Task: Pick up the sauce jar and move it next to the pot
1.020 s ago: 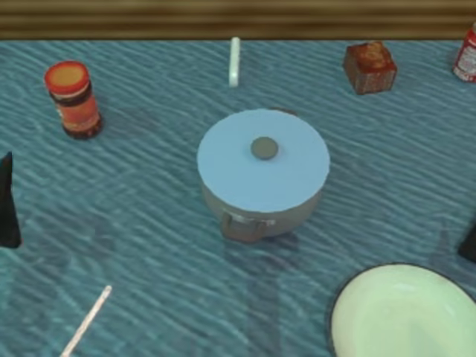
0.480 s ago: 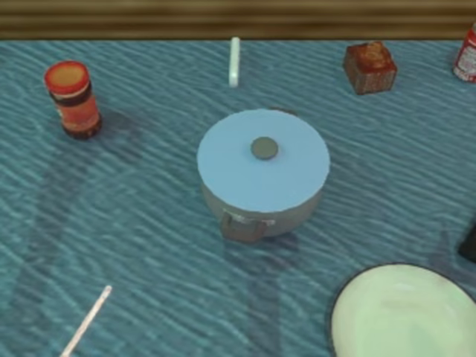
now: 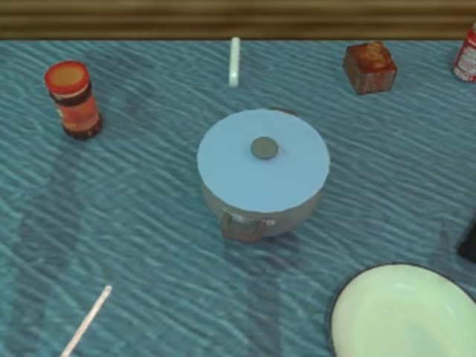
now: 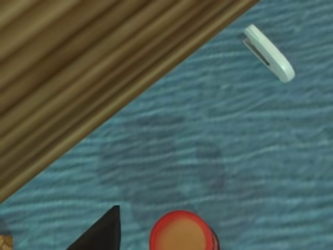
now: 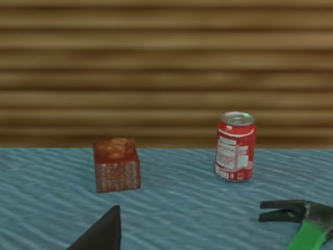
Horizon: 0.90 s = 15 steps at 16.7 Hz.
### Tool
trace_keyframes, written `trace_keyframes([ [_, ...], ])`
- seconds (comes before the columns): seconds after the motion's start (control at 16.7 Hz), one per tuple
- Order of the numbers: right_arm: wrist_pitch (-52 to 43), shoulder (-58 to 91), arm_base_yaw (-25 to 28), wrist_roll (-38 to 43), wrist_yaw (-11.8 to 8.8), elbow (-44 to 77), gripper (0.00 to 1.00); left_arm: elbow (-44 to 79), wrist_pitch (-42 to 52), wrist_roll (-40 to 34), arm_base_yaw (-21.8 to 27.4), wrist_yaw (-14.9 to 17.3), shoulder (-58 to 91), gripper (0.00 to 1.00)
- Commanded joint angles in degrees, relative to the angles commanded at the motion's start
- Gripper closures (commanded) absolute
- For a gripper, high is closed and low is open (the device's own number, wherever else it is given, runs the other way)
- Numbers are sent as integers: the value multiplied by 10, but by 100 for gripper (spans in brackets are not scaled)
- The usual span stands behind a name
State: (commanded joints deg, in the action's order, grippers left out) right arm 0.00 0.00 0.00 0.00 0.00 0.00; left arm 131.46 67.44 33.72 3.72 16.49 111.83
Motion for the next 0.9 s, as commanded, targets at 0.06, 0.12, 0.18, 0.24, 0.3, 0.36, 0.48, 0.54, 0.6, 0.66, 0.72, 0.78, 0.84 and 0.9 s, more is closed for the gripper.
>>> trace_keyframes([
  [0.06,0,0,0,0,0,0,0,46,22,12,-2,-3,46,0],
  [0.12,0,0,0,0,0,0,0,87,43,24,-5,-6,90,0],
  [0.18,0,0,0,0,0,0,0,125,64,34,-8,-10,133,0],
  [0.24,0,0,0,0,0,0,0,158,82,44,-10,-15,174,0],
  [0.3,0,0,0,0,0,0,0,186,100,53,-14,-20,213,0],
  [0.36,0,0,0,0,0,0,0,212,117,61,-17,-26,251,0],
  [0.48,0,0,0,0,0,0,0,256,146,76,-24,-39,319,0],
  [0.54,0,0,0,0,0,0,0,275,159,83,-27,-45,350,0],
  [0.6,0,0,0,0,0,0,0,293,171,89,-30,-51,379,0],
  [0.66,0,0,0,0,0,0,0,308,182,94,-33,-57,404,0],
  [0.72,0,0,0,0,0,0,0,321,191,98,-35,-62,427,0],
  [0.78,0,0,0,0,0,0,0,331,199,102,-37,-67,446,0],
  [0.84,0,0,0,0,0,0,0,339,204,105,-39,-70,460,0],
  [0.9,0,0,0,0,0,0,0,345,209,107,-40,-73,470,0],
])
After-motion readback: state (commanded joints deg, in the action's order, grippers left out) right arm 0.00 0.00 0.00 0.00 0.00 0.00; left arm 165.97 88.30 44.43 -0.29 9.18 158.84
